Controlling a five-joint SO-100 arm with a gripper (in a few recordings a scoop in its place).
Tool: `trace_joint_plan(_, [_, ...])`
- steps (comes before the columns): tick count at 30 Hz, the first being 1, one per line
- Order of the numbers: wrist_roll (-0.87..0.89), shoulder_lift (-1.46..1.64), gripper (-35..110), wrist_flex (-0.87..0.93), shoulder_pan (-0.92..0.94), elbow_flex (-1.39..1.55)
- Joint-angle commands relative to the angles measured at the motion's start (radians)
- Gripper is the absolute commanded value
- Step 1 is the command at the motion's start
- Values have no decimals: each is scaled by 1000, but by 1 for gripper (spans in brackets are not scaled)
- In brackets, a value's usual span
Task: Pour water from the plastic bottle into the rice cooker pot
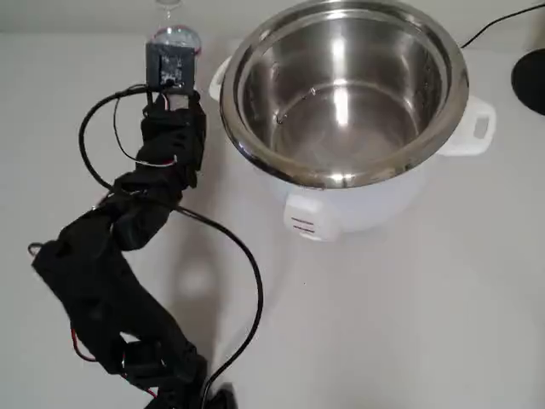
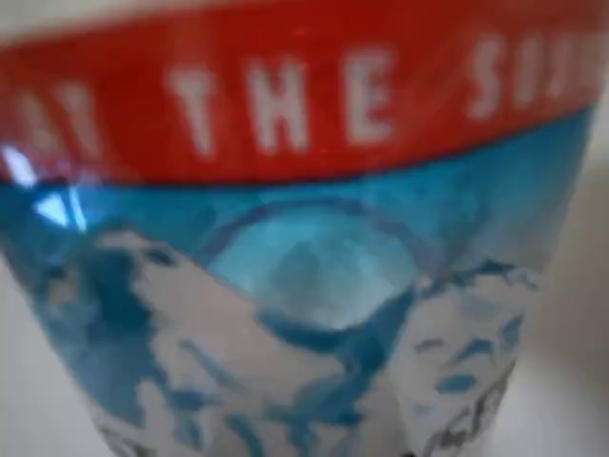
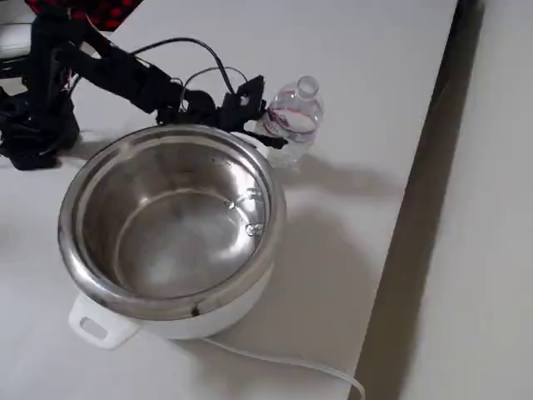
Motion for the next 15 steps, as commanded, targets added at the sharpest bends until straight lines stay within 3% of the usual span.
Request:
trace_joint_plan(1, [32,224,6,38,-25,-9])
trace_joint_plan(15, [129,365,6,190,-26,-100])
